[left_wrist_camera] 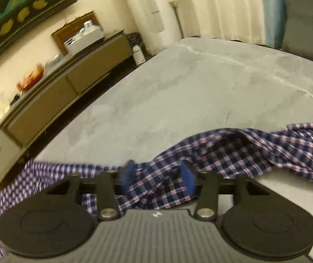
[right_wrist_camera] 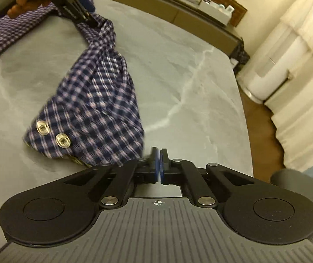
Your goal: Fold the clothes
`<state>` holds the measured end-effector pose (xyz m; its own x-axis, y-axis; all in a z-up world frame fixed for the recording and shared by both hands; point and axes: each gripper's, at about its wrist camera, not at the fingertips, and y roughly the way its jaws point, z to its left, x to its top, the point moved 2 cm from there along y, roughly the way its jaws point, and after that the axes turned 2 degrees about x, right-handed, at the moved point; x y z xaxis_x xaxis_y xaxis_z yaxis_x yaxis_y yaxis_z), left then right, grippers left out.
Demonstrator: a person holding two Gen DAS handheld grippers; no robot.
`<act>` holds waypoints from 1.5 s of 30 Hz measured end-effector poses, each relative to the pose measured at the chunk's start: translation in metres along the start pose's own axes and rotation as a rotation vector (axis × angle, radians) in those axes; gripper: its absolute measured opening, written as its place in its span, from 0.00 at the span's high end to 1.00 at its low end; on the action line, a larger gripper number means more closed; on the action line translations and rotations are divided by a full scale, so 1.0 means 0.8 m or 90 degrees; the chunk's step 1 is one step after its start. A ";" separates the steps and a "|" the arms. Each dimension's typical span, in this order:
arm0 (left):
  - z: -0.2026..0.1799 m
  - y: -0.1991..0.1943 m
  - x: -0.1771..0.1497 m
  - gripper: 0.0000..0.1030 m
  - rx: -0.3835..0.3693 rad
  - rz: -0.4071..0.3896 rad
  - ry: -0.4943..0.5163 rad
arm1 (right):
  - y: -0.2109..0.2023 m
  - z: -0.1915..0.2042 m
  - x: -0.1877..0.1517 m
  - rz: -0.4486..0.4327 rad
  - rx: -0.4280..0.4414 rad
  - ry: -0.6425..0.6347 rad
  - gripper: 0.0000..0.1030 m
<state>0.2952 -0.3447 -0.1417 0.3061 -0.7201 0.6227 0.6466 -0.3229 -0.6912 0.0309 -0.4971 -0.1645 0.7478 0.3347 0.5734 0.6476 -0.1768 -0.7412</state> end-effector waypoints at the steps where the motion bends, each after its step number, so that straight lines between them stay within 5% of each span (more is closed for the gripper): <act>1: -0.002 -0.002 0.000 0.96 0.003 -0.005 0.005 | -0.001 -0.002 0.000 -0.002 0.002 0.008 0.98; 9: 0.007 -0.099 -0.053 0.96 -0.062 -0.072 -0.017 | 0.013 -0.039 0.012 -0.004 0.012 0.118 0.95; 13: -0.004 -0.108 -0.097 0.79 -0.106 -0.018 -0.010 | 0.004 -0.053 0.019 -0.050 0.060 0.231 0.56; 17: -0.010 -0.108 -0.102 0.66 -0.120 -0.004 -0.016 | -0.005 -0.023 0.050 -0.093 0.138 0.236 0.42; 20: -0.002 -0.115 -0.095 0.65 -0.129 -0.012 -0.043 | 0.015 0.000 0.063 -0.057 0.133 0.182 0.49; 21: 0.008 -0.120 -0.091 0.65 -0.138 -0.024 -0.064 | 0.024 0.005 0.065 -0.039 0.132 0.168 0.63; 22: 0.019 -0.125 -0.087 0.64 -0.149 -0.036 -0.089 | 0.030 0.009 0.066 -0.029 0.131 0.154 0.64; 25: 0.069 -0.124 -0.078 0.59 -0.151 -0.051 -0.177 | 0.034 0.005 0.065 -0.015 0.044 0.088 0.66; 30: 0.146 -0.051 -0.064 0.62 -0.052 0.028 -0.287 | 0.058 -0.026 0.066 0.034 -0.107 0.024 0.65; 34: 0.152 0.010 -0.046 0.62 -0.001 0.080 -0.250 | 0.064 -0.030 0.081 0.026 -0.188 0.017 0.63; 37: 0.158 0.035 -0.036 0.62 0.006 0.083 -0.248 | 0.047 -0.017 0.091 -0.038 -0.137 0.056 0.63; 40: 0.171 0.053 -0.020 0.62 -0.002 0.088 -0.273 | 0.065 -0.006 0.099 -0.034 -0.046 0.081 0.64; 45: 0.183 0.033 -0.021 0.71 0.022 0.059 -0.314 | 0.111 -0.036 0.118 0.006 -0.170 0.066 0.64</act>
<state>0.4096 -0.2510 -0.1167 0.6519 -0.3664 0.6639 0.6211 -0.2443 -0.7447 0.1630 -0.5077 -0.1664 0.7559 0.2387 0.6096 0.6462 -0.4217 -0.6361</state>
